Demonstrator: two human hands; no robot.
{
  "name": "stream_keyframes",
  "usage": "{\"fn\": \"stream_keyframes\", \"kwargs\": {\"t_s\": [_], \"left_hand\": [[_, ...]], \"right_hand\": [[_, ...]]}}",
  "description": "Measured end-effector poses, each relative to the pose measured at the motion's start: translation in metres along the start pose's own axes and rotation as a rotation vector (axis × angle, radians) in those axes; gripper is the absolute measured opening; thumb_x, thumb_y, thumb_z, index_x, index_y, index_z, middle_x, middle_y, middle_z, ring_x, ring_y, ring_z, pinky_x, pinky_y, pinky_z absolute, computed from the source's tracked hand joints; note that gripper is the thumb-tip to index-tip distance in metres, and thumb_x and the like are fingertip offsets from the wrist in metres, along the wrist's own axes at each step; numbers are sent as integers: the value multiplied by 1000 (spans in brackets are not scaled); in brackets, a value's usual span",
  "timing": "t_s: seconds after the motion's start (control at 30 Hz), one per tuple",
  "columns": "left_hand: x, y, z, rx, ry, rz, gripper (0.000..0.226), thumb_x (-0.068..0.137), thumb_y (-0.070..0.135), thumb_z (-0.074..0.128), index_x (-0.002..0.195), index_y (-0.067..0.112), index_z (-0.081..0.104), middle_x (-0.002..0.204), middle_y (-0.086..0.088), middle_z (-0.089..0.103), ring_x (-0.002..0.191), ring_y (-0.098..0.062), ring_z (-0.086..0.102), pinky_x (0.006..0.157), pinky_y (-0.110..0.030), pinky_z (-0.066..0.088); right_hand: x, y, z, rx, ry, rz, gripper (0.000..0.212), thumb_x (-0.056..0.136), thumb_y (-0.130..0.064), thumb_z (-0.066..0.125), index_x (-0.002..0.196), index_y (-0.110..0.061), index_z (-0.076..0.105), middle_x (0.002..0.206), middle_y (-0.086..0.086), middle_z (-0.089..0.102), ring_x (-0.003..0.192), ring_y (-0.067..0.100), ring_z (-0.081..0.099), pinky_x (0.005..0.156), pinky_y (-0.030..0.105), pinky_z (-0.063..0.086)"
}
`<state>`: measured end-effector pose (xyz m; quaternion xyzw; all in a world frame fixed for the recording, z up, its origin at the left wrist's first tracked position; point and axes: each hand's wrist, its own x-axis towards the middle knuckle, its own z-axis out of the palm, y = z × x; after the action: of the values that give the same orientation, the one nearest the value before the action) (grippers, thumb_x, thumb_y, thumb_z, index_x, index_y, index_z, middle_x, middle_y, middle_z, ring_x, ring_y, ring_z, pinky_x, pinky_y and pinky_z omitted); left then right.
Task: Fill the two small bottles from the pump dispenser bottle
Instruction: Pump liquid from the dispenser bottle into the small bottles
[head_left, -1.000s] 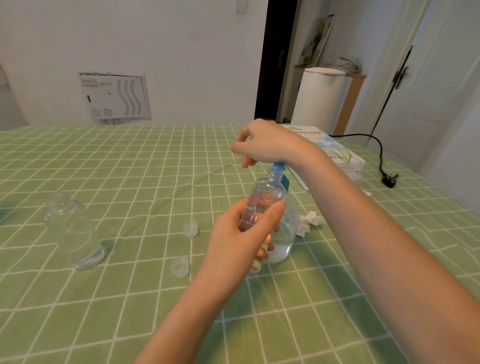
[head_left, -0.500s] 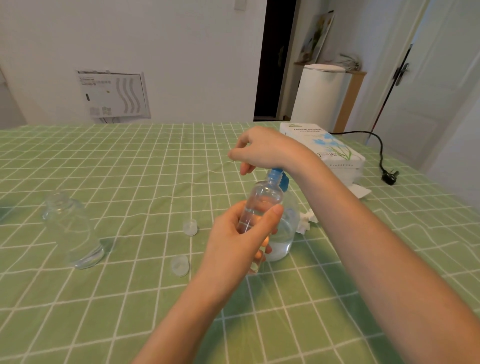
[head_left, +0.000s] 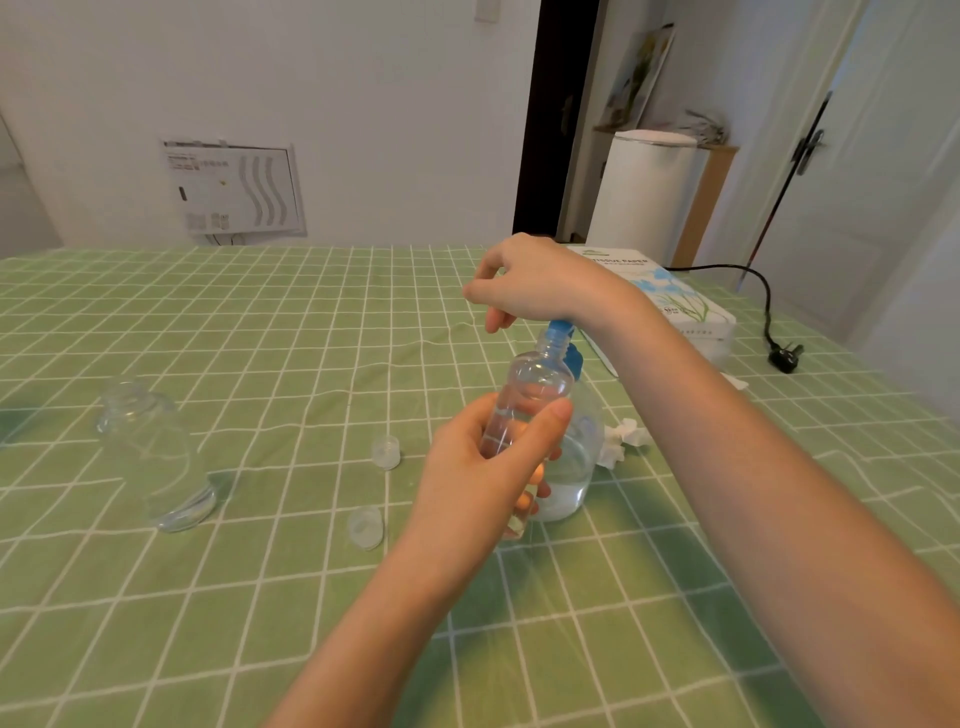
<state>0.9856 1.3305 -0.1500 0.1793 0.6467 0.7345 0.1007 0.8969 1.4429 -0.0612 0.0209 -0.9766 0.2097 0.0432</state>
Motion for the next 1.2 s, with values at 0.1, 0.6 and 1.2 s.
{"fn": "stream_keyframes", "kwargs": {"t_s": [0.1,0.6,1.2], "left_hand": [[0,-1,0,-16,-3,0,37,61,51,64,84,24,67,62,1,59,47,-7,54,41,-16,41],[0,-4,0,5,-4,-21,21,77,37,65,86,18,65,58,8,62,47,-6,54,41,-16,42],[-1,-1,-1,11,-1,-13,19,77,38,65,79,19,64,49,9,57,39,-3,50,38,-13,37]], "right_hand": [[-1,1,1,9,0,5,30,92,-25,49,107,-4,65,80,1,74,93,20,69,77,29,51],[-3,7,9,53,11,16,31,91,-26,50,106,-4,66,80,0,73,92,17,69,65,19,44],[-2,6,7,54,18,5,29,92,-28,51,104,-7,66,80,0,73,92,18,68,67,20,45]]}}
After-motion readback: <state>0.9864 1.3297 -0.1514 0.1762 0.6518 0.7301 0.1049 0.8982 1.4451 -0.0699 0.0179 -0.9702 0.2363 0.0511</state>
